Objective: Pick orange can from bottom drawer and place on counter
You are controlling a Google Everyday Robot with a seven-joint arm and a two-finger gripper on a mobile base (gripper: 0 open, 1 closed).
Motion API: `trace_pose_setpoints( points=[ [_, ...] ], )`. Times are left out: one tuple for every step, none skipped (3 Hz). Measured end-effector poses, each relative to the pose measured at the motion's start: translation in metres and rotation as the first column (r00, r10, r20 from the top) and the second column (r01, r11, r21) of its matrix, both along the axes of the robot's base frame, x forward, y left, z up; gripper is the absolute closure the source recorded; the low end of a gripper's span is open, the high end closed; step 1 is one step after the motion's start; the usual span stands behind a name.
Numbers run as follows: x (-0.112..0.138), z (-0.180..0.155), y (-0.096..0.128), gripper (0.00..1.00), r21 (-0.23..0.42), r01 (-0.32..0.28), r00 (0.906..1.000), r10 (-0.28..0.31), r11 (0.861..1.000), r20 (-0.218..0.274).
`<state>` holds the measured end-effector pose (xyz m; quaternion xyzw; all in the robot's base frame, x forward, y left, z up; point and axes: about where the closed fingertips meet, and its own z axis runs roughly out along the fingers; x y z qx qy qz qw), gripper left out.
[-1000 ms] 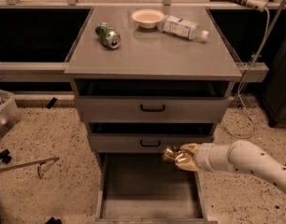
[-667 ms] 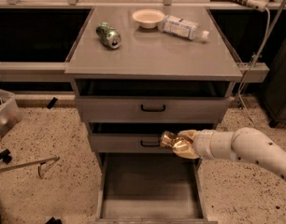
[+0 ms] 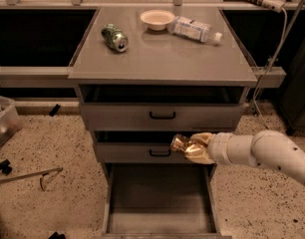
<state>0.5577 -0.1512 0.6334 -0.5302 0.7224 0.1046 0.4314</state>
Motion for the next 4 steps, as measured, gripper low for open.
trace_pose_setpoints(
  points=[
    [0.002,0.085,-0.008,1.00,0.023,-0.014,0.9918,0.011,1.000,0.127],
    [-0.002,0.204,-0.014,1.00,0.028,-0.043,0.9708,0.035,0.999,0.237],
    [-0.008,0.312,-0.011,1.00,-0.015,-0.071,0.9538,0.073,0.997,0.292],
    [-0.008,0.341,-0.018,1.00,-0.018,-0.068,0.9438,0.070,0.998,0.323]
  ],
)
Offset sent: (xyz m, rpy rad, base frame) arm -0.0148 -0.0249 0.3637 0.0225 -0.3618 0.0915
